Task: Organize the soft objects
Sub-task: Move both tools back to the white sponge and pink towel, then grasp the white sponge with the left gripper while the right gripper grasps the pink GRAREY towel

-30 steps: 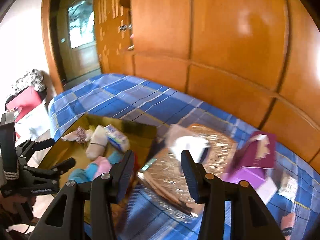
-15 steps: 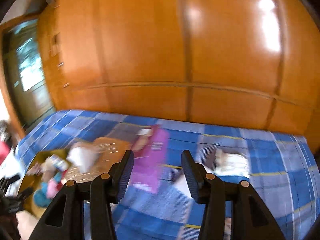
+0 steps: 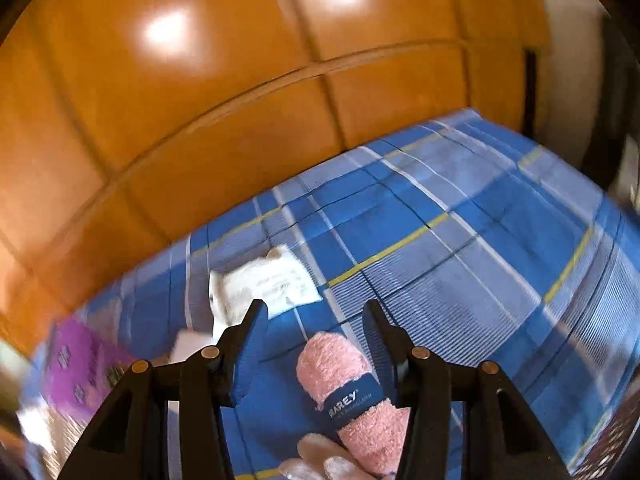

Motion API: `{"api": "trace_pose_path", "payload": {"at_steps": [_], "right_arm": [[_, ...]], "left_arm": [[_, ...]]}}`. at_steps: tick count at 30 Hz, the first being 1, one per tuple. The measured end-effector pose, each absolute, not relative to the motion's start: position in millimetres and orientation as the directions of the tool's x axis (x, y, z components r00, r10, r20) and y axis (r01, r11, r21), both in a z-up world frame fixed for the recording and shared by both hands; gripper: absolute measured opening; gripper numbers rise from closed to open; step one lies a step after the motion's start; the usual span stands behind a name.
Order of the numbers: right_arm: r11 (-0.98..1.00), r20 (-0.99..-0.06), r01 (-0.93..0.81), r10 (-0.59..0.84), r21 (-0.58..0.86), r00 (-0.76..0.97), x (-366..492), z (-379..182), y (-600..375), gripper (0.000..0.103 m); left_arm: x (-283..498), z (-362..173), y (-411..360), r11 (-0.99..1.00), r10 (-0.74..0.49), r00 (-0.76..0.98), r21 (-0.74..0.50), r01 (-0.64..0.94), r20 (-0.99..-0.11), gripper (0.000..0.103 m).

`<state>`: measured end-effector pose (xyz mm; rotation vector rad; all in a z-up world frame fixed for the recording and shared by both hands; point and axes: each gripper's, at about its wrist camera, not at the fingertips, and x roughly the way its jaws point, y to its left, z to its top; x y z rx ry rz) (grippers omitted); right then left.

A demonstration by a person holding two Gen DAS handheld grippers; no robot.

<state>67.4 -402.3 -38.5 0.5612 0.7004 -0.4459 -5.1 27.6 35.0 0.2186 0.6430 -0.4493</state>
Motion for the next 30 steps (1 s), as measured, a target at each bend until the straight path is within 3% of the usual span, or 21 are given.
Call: {"api": "trace_pose_path", "payload": {"at_steps": [4,11,20,30], "right_arm": [[0.728,-0.706,0.565,-0.159,0.389,0.691,57,-42,-414,0.049],[0.678,-0.698,0.563,-0.103,0.472,0.708,56,-48,-422,0.049],[0.593,-0.675,0.553,-0.021,0.586,0.738,48,-56,-437,0.050],[0.596,-0.661,0.505,0.059,0.624,0.748,54,-61,-434,0.050]], "left_arm": [[7,35,-30,0.809,-0.417,0.621,0.041,0.586,-0.663,0.079],[41,22,-126,0.728,-0.453,0.538,0.054,0.684,-0.711,0.078],[115,-40,-223,0.728,-0.317,0.521,0.149,0.669,-0.793,0.078],[190,-83,-248,0.768,-0.187,0.531,0.213,0.604,-0.827,0.082]]}}
